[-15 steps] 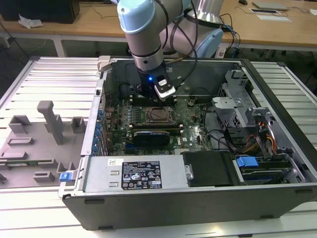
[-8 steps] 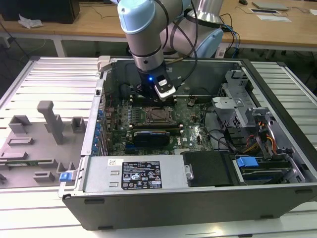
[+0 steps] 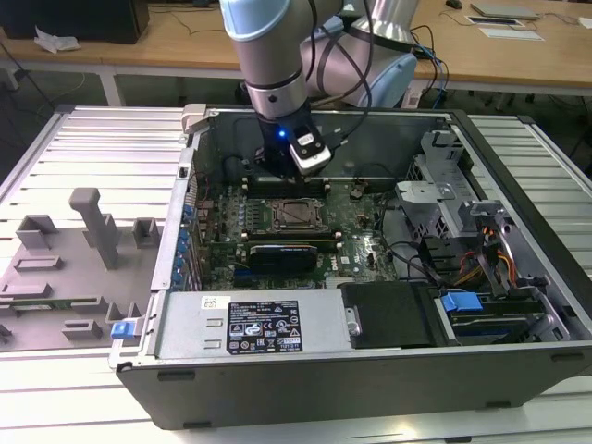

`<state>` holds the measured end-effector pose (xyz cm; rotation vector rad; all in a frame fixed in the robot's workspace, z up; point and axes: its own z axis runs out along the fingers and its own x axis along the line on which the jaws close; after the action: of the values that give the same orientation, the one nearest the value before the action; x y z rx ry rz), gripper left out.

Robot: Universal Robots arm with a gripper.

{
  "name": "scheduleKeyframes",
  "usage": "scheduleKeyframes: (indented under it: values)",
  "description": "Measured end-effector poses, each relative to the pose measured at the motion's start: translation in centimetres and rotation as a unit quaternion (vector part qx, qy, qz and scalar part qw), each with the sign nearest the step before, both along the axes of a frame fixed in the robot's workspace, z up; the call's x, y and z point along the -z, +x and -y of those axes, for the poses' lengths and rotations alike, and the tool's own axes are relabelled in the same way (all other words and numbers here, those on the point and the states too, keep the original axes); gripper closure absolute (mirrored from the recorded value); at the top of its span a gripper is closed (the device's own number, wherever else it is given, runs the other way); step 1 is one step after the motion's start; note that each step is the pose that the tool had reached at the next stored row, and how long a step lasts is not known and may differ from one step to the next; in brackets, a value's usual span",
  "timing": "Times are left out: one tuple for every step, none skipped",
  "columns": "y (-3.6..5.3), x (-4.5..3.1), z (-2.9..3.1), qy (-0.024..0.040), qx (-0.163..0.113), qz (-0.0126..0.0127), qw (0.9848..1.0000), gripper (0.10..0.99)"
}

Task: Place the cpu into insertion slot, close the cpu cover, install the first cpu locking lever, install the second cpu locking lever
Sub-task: 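Install the first cpu locking lever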

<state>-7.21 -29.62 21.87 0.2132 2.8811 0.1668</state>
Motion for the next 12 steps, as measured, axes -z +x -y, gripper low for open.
scheduleKeyframes:
  values:
    - [0.0, -0.12, 0.0, -0.0017, 0.0, 0.0, 1.0, 0.98]
    - [0.01, -0.15, 0.0, -0.0034, 0.0, 0.0001, 1.0, 0.98]
    - [0.01, -0.16, 0.0, -0.0037, 0.0, 0.0, 1.0, 0.98]
    - [0.0, -0.16, 0.0, -0.0039, 0.0, 0.0, 1.0, 0.98]
    - [0.01, -0.15, 0.0, -0.0042, 0.0, -0.0023, 1.0, 0.98]
    - [0.13, -0.14, 0.0, -0.0051, 0.0, -0.019, 0.9998, 0.98]
    - [0.22, -0.12, 0.0, -0.0057, 0.0, -0.031, 0.9995, 0.98]
    - [0.31, -0.11, 0.0, -0.0066, 0.0, -0.0411, 0.9991, 0.98]
    - [0.34, -0.11, 0.0, -0.0069, 0.0, -0.0446, 0.999, 0.98]
    - [0.33, -0.12, 0.0, -0.007, 0.0, -0.0452, 0.999, 0.98]
    - [0.34, -0.12, -0.01, -0.0085, 0.0, -0.0454, 0.9989, 0.98]
    - [0.34, -0.16, 0.0, -0.01, 0.0, -0.0454, 0.9989, 0.98]
